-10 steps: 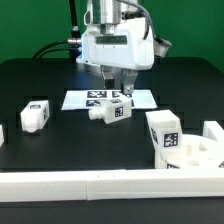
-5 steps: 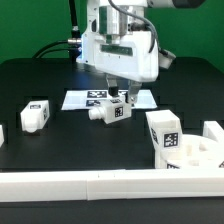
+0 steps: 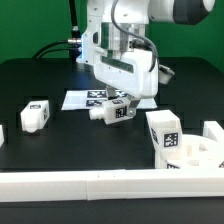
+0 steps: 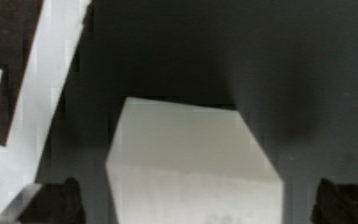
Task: Assemble stool
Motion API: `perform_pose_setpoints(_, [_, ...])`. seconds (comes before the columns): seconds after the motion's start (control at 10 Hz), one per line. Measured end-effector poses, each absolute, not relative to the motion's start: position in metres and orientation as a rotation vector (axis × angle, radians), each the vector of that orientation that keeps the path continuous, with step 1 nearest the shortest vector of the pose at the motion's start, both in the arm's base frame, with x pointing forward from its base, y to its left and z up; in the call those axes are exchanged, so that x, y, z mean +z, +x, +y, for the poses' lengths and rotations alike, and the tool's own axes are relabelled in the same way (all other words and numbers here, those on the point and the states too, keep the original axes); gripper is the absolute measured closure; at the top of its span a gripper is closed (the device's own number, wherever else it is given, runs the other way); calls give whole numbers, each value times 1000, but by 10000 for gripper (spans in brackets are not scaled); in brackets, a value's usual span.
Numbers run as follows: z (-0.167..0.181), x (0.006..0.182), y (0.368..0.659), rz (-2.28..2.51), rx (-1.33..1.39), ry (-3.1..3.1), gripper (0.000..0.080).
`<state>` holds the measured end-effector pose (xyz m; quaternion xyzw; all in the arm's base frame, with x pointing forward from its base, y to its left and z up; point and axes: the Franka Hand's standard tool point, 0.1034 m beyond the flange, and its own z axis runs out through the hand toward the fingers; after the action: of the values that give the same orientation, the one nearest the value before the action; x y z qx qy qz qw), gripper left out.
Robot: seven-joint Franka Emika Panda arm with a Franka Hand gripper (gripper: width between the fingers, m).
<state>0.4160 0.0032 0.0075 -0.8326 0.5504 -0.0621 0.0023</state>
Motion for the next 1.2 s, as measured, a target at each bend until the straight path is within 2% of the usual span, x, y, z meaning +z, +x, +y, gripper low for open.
perform_pose_setpoints(0.2, [-3,-1,414,1739,-185,-2628,151])
perform_pose_setpoints(0.4, [-4,-1,414,1740,-185,-2627,423])
perform_pose_setpoints(0.5, [-4,-1,414,1740,-186,-2627,489])
perform_pose_setpoints(0.7, [-9,-1,422,1843,-189,-2542,489])
perform_pose_setpoints(0.9, [-12,0,433,2213,-228,-2174,489])
perform_pose_setpoints(1.1, [-10,2,431,2538,-338,-1703,489])
perform_pose_setpoints(1.2, [-11,2,430,2563,-359,-1658,489])
